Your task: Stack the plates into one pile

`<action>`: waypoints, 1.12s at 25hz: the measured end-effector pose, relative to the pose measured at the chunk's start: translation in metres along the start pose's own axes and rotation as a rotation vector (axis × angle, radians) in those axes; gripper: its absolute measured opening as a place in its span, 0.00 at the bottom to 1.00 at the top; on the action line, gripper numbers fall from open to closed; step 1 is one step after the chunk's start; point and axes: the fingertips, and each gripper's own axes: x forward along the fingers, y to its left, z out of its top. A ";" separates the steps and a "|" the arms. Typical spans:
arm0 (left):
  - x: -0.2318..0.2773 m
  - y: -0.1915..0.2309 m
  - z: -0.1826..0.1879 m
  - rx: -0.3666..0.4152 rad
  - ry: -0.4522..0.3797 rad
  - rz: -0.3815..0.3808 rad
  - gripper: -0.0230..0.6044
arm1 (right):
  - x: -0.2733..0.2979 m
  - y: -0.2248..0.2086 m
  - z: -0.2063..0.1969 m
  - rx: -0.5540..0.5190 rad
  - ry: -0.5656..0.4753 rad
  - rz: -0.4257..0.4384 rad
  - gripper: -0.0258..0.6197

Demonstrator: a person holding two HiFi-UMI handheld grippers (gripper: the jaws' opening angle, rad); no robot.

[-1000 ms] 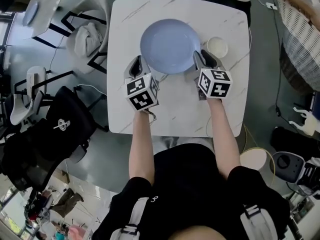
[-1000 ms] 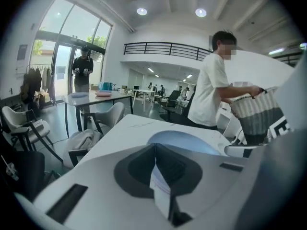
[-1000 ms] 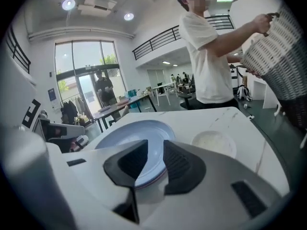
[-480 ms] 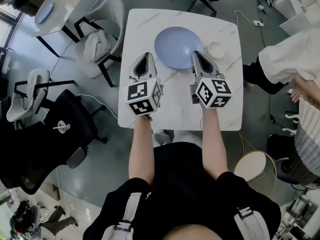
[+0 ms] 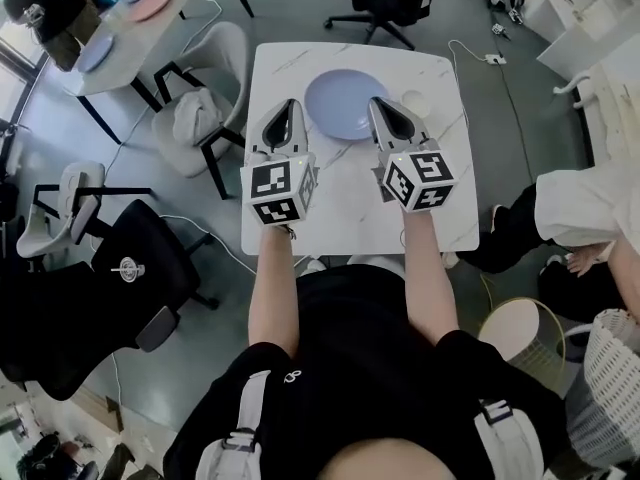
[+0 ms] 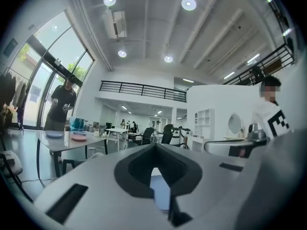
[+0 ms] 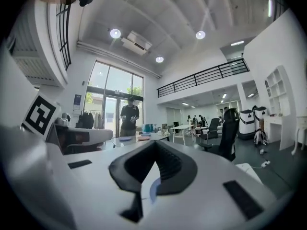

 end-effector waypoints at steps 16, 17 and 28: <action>0.010 0.008 0.002 0.027 0.016 0.017 0.06 | -0.002 -0.010 0.004 -0.075 0.034 -0.059 0.05; 0.009 0.010 0.001 0.021 0.015 0.024 0.06 | 0.000 -0.009 0.004 -0.080 0.034 -0.052 0.05; 0.006 0.042 0.005 0.014 0.023 0.069 0.06 | 0.019 0.008 0.008 -0.111 0.043 -0.025 0.05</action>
